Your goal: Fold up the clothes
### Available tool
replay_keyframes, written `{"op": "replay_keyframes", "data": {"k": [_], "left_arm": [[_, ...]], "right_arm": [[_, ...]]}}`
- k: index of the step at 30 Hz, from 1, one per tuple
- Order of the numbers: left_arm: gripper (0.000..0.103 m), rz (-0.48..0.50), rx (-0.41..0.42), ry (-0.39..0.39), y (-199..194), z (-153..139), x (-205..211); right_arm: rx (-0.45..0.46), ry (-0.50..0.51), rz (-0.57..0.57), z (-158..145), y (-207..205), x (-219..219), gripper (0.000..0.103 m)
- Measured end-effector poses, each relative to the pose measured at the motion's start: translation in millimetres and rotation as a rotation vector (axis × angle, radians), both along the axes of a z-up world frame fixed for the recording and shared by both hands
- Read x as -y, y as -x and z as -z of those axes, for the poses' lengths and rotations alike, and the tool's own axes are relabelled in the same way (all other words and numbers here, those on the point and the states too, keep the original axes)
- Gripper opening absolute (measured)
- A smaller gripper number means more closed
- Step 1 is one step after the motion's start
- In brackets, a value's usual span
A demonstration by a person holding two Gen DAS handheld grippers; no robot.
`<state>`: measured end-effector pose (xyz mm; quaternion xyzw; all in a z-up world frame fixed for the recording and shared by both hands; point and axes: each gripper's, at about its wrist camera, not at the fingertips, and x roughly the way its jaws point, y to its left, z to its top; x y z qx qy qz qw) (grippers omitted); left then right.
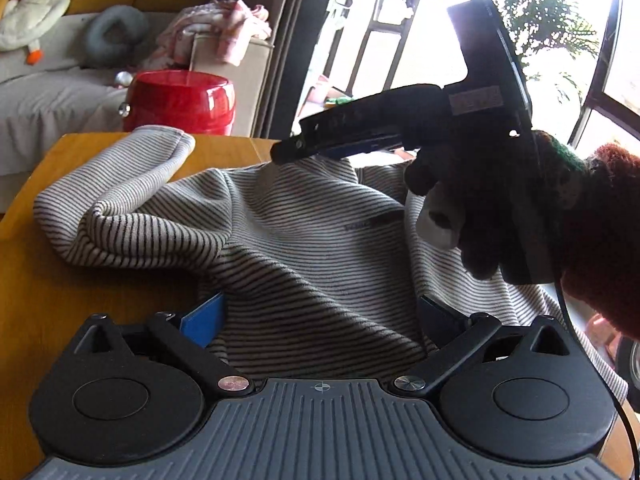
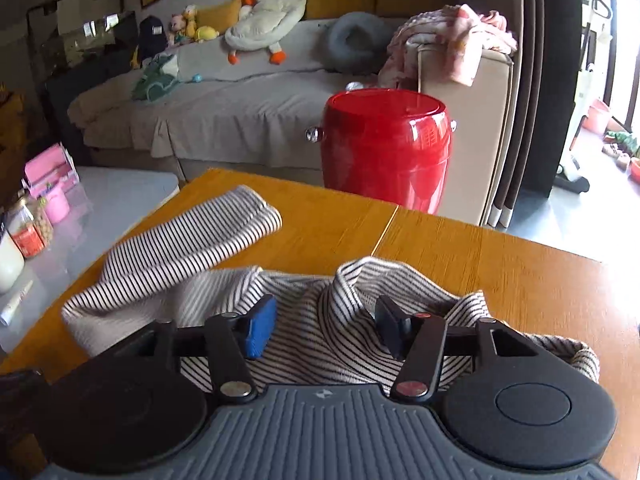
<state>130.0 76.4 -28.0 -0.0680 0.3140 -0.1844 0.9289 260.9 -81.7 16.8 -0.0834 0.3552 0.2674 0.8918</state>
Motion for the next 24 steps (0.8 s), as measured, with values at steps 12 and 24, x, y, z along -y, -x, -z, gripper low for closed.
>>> {"op": "replay_keyframes", "data": {"k": [12,24], "left_arm": [[0.103,-0.010,-0.021,-0.161,24.1,2.7,2.6],[0.103,0.011,0.109,-0.053,17.2,-31.8,-6.5]], "right_arm": [[0.063,-0.040,0.073,-21.6,-17.9,19.9,0.034],[0.084,-0.092,0.179,-7.9,115.6,134.7,0.045]]}}
